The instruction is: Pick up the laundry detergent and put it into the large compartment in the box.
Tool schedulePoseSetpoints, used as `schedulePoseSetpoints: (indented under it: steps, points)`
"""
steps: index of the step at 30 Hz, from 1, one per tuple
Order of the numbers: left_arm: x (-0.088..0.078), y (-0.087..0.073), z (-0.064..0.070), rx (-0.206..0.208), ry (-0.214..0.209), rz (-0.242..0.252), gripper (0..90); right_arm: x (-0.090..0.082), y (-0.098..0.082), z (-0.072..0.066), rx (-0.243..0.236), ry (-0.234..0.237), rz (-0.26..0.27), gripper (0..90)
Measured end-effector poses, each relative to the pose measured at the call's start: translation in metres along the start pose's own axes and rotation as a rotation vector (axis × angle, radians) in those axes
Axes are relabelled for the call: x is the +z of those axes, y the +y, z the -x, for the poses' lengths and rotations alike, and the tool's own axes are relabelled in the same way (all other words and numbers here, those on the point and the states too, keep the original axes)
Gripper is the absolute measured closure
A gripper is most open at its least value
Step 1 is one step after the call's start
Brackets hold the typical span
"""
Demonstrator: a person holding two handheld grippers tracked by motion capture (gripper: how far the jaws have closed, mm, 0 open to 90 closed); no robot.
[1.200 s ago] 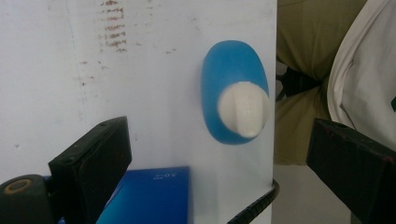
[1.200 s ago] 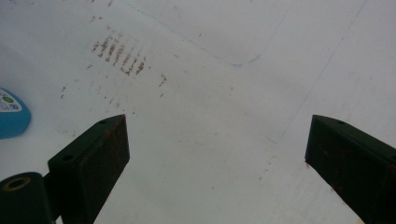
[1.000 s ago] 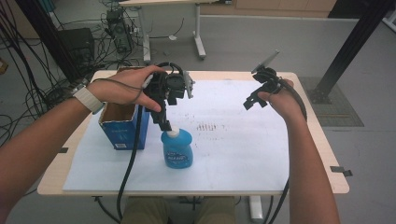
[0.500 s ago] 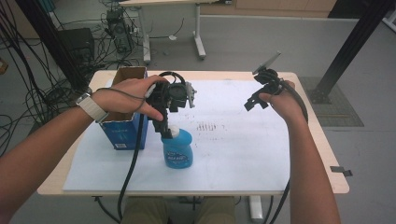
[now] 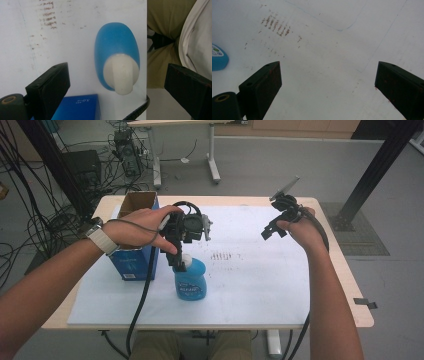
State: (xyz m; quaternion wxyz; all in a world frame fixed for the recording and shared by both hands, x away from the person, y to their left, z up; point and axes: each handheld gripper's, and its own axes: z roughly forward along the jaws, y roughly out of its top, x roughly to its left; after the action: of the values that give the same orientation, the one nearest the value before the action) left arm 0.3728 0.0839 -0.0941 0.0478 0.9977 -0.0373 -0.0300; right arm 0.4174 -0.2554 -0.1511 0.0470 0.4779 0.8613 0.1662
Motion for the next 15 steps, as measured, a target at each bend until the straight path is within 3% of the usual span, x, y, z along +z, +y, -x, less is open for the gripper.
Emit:
schedulePoseSetpoints:
  steps: [15]
  points:
    - [0.0097,0.0030,0.0020,0.002,0.006,-0.008,6.8,0.0015,-0.0007,-0.0004,0.000,0.000,0.006,6.7]
